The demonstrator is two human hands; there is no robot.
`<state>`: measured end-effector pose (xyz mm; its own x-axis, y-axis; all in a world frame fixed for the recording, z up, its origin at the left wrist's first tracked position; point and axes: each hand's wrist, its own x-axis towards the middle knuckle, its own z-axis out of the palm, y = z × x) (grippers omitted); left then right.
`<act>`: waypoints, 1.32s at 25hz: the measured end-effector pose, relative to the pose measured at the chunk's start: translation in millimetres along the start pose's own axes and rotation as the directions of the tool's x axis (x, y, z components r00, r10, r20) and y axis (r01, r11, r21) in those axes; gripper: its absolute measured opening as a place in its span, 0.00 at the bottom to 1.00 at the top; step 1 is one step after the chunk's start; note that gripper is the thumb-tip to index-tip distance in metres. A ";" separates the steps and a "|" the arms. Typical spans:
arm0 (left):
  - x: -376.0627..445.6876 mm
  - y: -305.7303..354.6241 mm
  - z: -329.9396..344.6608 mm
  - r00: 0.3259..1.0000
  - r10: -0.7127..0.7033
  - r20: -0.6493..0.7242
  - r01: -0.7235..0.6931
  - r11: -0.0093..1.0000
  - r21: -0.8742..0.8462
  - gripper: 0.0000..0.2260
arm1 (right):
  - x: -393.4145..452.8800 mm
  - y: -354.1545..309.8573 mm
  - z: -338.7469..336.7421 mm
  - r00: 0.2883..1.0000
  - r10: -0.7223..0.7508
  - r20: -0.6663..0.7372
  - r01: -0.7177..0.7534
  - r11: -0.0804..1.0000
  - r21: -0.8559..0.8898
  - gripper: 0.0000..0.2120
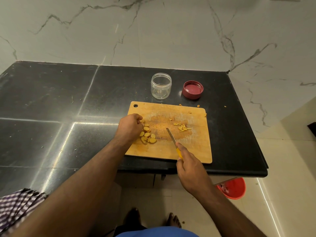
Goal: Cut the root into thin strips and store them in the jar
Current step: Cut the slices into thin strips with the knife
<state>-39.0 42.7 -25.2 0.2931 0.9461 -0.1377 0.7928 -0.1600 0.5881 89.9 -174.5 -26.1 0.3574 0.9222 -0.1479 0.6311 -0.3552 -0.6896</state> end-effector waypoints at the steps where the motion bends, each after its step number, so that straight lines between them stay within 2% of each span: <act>1: 0.7 0.4 0.0 1.000 -0.003 -0.001 0.003 1.000 0.007 0.15 | -0.1 -0.4 0.1 1.000 -0.001 0.000 0.001 1.000 0.000 0.25; 4: 1.9 0.5 -0.6 1.000 -0.014 -0.005 0.014 0.999 0.029 0.14 | -1.1 -0.8 0.1 1.000 0.003 0.004 -0.003 1.000 0.004 0.25; 10: 5.0 2.7 -4.2 0.995 -0.029 0.092 0.023 0.997 0.075 0.10 | -1.5 0.4 0.6 1.000 0.001 0.011 -0.001 1.000 0.003 0.25; 14: 3.2 2.7 -7.2 0.995 -0.015 0.099 0.012 0.999 0.034 0.06 | -0.4 1.0 0.8 1.000 0.004 0.015 -0.004 1.000 -0.005 0.25; 17: 2.7 6.7 -12.1 0.998 -0.017 0.063 0.018 1.000 -0.011 0.10 | 0.4 2.5 -0.9 1.000 0.011 0.004 -0.011 1.000 0.010 0.25; 19: 1.2 15.4 -12.1 0.997 0.010 0.072 -0.007 0.999 -0.037 0.12 | 2.4 4.4 -2.4 1.000 0.022 -0.012 -0.022 1.000 0.018 0.25; 24: -14.6 46.4 12.8 0.955 0.134 0.264 -0.136 0.991 -0.009 0.12 | 8.1 8.3 -7.6 0.998 0.044 -0.038 -0.042 0.999 0.031 0.25; 28: -13.5 57.3 26.0 0.951 0.155 0.268 -0.173 0.984 0.045 0.09 | 10.1 10.8 -10.9 0.997 0.060 -0.056 -0.058 0.997 0.045 0.24; 33: -10.6 57.5 29.1 0.961 0.166 0.221 -0.188 0.979 0.081 0.10 | 9.9 10.6 -11.2 0.997 0.060 -0.044 -0.058 0.998 0.040 0.25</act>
<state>19.0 15.3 -13.2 0.5313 0.8204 -0.2113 0.7646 -0.3569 0.5367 107.9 -170.9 -26.9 0.4245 0.8916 -0.1576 0.5811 -0.4017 -0.7077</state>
